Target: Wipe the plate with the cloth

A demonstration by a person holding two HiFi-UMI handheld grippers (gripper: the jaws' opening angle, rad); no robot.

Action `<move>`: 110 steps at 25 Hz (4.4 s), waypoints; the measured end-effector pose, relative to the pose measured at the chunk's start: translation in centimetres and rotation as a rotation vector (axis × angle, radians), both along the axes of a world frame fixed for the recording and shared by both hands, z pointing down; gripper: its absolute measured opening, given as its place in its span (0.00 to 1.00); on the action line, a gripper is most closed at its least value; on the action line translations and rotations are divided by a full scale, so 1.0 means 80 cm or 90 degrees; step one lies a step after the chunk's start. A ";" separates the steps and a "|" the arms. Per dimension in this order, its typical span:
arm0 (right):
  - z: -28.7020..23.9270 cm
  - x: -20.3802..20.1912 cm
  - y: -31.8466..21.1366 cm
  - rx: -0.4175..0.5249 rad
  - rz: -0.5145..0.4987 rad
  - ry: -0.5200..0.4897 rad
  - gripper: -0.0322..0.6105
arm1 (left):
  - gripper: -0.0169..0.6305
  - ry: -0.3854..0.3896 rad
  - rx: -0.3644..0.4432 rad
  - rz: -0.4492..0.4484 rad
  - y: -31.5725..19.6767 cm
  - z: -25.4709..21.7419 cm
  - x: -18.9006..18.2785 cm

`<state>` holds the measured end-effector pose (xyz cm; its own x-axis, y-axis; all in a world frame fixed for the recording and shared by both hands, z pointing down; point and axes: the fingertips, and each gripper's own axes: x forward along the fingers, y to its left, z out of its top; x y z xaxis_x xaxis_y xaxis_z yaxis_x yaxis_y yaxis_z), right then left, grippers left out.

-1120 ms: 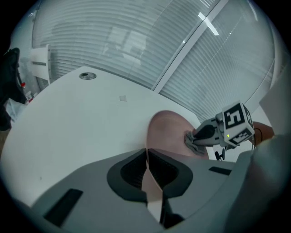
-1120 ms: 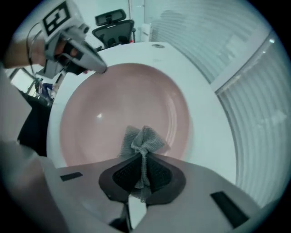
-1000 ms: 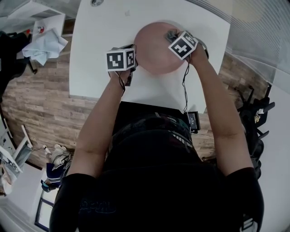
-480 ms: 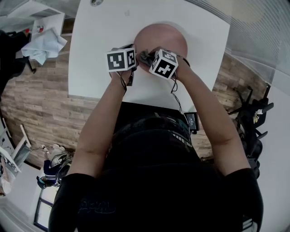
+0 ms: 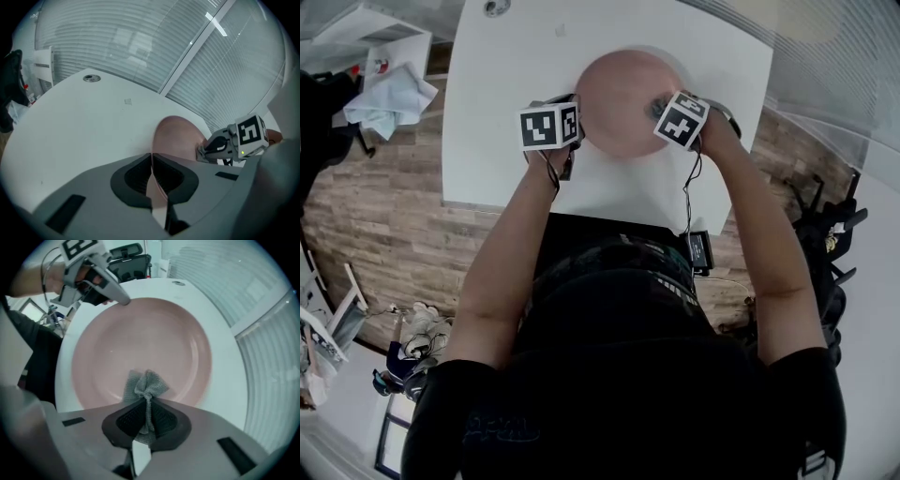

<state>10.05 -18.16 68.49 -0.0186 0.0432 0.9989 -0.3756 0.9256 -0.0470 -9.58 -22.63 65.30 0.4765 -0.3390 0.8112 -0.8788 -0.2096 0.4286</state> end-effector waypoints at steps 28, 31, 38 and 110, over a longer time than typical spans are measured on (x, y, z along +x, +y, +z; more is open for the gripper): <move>-0.001 -0.033 0.059 -0.074 -0.029 -0.049 0.11 | 0.07 0.000 0.008 -0.006 -0.003 0.002 -0.001; 0.003 0.000 -0.002 0.022 0.006 0.015 0.11 | 0.07 -0.018 0.018 0.042 -0.003 0.001 0.002; -0.006 -0.034 -0.127 0.250 0.097 -0.034 0.11 | 0.08 -0.028 0.023 0.066 -0.001 -0.003 0.008; -0.261 -0.120 -0.011 0.362 0.486 -0.568 0.11 | 0.18 0.027 0.226 0.125 0.049 -0.168 -0.030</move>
<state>0.44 -19.00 47.62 -0.5125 -0.6954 0.5038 -0.8552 0.4662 -0.2265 -12.00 -18.75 51.89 0.5903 -0.4938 0.6386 -0.7907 -0.5129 0.3343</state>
